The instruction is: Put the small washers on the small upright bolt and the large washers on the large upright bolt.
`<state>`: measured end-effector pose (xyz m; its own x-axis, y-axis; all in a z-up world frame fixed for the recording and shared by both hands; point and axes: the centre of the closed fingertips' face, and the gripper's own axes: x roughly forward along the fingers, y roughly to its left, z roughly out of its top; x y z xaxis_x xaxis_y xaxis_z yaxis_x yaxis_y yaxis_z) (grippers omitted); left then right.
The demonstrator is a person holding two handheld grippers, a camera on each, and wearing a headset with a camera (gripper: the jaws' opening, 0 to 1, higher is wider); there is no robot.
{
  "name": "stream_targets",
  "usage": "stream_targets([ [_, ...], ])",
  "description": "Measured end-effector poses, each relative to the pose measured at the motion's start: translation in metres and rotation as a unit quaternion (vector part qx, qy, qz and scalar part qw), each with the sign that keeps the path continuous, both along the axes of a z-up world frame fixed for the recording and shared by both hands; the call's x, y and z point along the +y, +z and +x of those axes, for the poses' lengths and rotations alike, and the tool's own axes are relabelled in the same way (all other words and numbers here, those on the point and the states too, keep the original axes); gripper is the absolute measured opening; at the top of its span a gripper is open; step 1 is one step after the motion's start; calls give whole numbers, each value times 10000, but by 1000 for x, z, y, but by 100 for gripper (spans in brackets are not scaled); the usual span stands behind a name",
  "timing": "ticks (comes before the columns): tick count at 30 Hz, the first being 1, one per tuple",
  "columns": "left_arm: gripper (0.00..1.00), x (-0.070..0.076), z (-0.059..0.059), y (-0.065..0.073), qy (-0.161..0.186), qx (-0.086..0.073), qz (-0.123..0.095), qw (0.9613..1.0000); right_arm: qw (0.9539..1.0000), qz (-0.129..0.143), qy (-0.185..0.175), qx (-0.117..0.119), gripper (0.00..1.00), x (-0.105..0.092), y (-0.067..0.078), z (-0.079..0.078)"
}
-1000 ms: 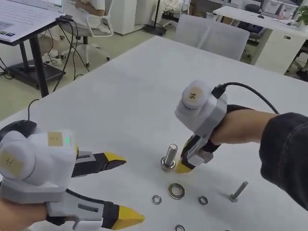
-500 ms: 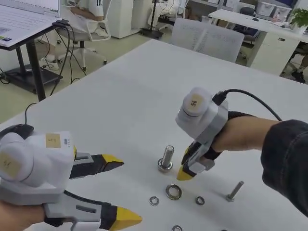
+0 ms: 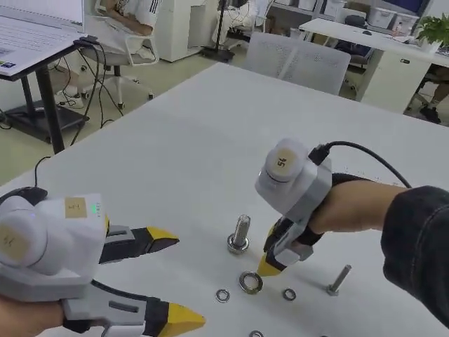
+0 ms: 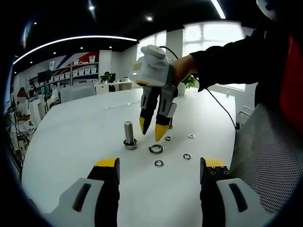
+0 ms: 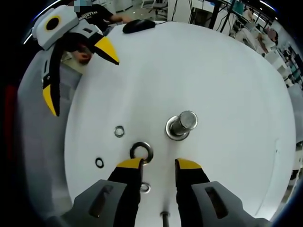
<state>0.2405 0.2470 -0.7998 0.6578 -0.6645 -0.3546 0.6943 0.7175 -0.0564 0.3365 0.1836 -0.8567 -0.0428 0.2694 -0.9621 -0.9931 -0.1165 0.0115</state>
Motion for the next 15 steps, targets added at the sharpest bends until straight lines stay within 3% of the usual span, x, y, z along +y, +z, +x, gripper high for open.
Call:
stream_targets([
  [15,67,-1,-1,1,-11,1,34,10000,9998,-50,95,169,33,-3,-8,-16],
])
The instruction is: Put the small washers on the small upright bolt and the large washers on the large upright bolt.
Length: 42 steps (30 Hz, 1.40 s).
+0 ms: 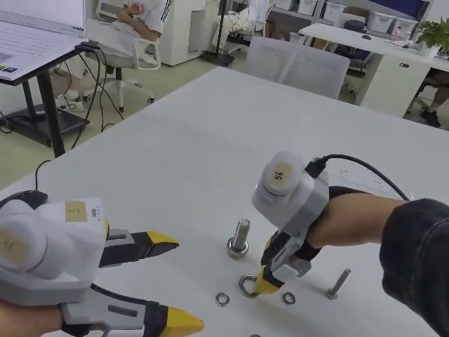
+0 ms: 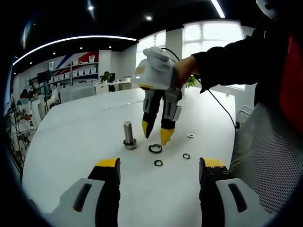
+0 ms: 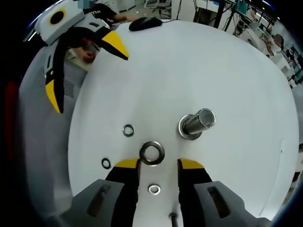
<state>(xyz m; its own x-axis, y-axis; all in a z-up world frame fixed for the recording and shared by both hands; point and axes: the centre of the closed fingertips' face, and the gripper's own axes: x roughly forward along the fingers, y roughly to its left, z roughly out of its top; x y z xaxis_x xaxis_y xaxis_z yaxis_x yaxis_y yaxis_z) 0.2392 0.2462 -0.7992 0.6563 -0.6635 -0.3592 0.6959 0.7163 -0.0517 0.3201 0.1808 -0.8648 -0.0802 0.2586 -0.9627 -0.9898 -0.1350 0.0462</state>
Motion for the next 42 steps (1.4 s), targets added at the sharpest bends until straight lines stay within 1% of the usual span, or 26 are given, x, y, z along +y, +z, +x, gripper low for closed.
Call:
stream_targets([
  [10,67,-1,-1,1,-17,-8,5,10000,9999,-21,109,-6,36,3,-4,-9],
  [17,66,0,-2,2,-16,-17,5,10000,9998,-52,168,-74,37,4,-6,-10],
  [20,66,0,-2,2,-17,-19,-3,10000,9997,-25,187,-123,38,6,-6,-9],
  [25,66,1,-1,3,-2,-29,-16,10000,9995,-117,252,-148,38,5,-11,-11],
  [26,66,1,-1,3,5,-33,-23,10000,9994,-110,280,-189,37,5,-10,-10],
  [28,65,1,-1,3,8,-33,-31,10000,9994,-122,278,-187,37,5,-10,-10],
  [30,65,1,-1,3,3,-30,-20,10000,9989,-148,343,-266,37,5,-10,-9],
  [42,65,-1,-1,2,10,-23,-35,10000,9991,-189,276,-260,36,5,-10,-9],
])
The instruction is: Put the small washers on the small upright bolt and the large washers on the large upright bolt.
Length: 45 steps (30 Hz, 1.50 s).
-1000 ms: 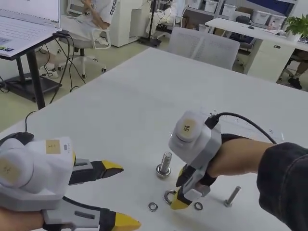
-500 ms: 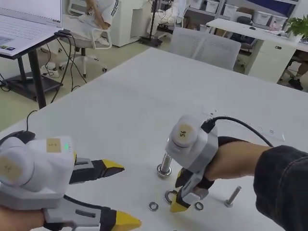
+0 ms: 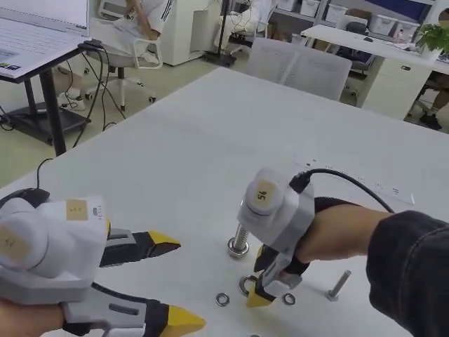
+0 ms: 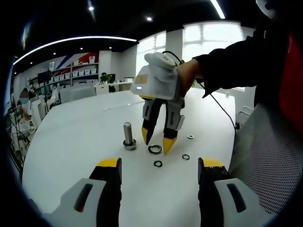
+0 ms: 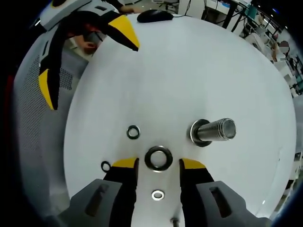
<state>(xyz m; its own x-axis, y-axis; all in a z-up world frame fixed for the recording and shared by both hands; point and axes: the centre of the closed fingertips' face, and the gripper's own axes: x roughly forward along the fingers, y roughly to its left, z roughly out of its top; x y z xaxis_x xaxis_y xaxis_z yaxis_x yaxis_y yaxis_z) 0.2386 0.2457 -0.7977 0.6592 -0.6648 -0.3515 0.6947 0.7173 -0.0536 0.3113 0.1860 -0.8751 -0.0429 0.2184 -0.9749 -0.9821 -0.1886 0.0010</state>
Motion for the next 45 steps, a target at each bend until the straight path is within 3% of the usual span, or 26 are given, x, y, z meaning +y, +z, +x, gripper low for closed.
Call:
stream_targets([
  [8,64,0,-1,0,-3,-5,0,10000,10000,1,-16,-7,36,0,0,0],
  [12,64,0,-1,0,1,-1,-1,10000,10000,12,28,-21,28,2,0,-1],
  [19,64,0,-1,0,-1,5,3,10000,10000,-2,46,-28,25,2,0,-1],
  [45,62,-1,-2,0,1,45,11,10000,10000,-21,-13,-41,24,2,1,-1],
])
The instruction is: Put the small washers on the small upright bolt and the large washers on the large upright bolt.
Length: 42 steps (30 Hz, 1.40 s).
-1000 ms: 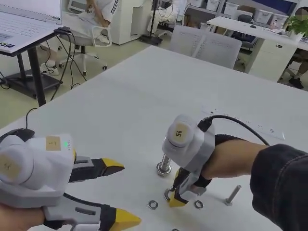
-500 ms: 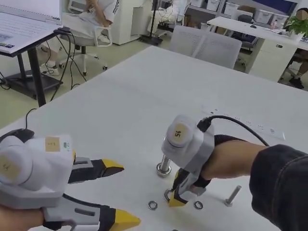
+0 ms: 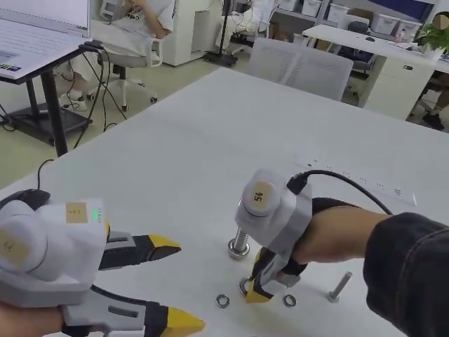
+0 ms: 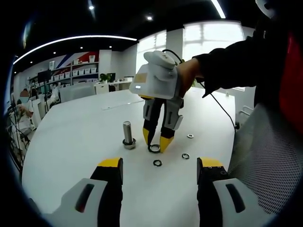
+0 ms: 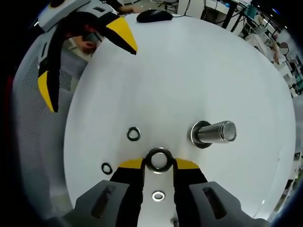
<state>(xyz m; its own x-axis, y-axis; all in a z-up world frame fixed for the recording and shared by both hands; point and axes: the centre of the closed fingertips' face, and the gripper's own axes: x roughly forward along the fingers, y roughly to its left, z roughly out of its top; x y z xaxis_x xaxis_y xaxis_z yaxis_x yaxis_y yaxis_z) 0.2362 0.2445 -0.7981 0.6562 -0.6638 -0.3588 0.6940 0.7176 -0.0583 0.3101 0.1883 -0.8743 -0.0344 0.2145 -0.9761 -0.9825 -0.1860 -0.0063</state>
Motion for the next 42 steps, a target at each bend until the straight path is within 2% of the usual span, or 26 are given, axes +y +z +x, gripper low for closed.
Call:
stream_targets([
  [14,62,1,1,-1,-21,2,-1,10000,9999,-114,27,-72,24,0,0,0],
  [42,61,1,0,0,19,-2,17,10000,10000,-37,-34,3,23,-4,1,-1],
])
